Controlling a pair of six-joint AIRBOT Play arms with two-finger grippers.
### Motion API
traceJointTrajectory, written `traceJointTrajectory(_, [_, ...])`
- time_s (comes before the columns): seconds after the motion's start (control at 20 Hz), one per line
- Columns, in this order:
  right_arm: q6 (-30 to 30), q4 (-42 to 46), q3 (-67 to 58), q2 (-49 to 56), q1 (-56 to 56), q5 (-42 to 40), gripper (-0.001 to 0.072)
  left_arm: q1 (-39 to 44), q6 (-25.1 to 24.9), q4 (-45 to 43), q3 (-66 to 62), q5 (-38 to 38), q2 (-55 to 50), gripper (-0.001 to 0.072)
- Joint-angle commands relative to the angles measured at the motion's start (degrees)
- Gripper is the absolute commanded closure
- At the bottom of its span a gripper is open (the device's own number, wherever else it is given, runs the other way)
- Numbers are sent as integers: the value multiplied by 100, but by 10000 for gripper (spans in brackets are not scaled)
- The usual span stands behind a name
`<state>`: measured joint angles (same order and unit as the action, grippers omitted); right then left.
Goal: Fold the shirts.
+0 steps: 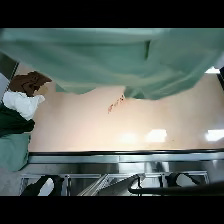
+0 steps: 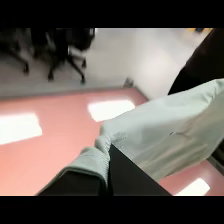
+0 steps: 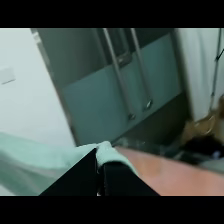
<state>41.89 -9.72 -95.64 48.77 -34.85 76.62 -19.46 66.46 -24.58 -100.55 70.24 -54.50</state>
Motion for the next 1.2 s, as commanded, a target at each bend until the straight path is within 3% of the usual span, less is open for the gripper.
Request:
traceJointTrajectory(0.0, [50, 446, -1554, -400, -463, -984, 695, 0, 516, 72, -1633, -540, 317, 699])
traceJointTrajectory(0.2, [883, 2035, -2144, -313, -452, -1161, 694, 2, 1121, -1287, -1631, -120, 319, 699])
traceJointTrajectory(0.35, [857, 1888, -1663, -33, -319, -476, 695, 42, 997, -1276, -592, 407, 136, 699])
traceJointTrajectory(0.5, [560, 2159, -645, 369, 450, -323, 695, 667, 568, -1360, 487, 260, -555, 699])
traceJointTrajectory(0.65, [343, 3283, 619, 935, 1532, -1178, 695, 1088, 184, -1596, 1165, -116, -1657, 699])
traceJointTrajectory(0.75, [227, 3899, 1073, 1633, 1878, -1961, 695, 1093, 195, -2127, 1388, -647, -2511, 699])
traceJointTrajectory(0.95, [-380, 3077, 745, 3434, 1923, -2391, 695, 890, -7, -2199, 1266, -1495, -4061, 699])
traceJointTrajectory(1.15, [-415, 2813, 17, 4669, 1917, -2374, 695, 894, -87, -2247, 422, -1307, -5191, 699])
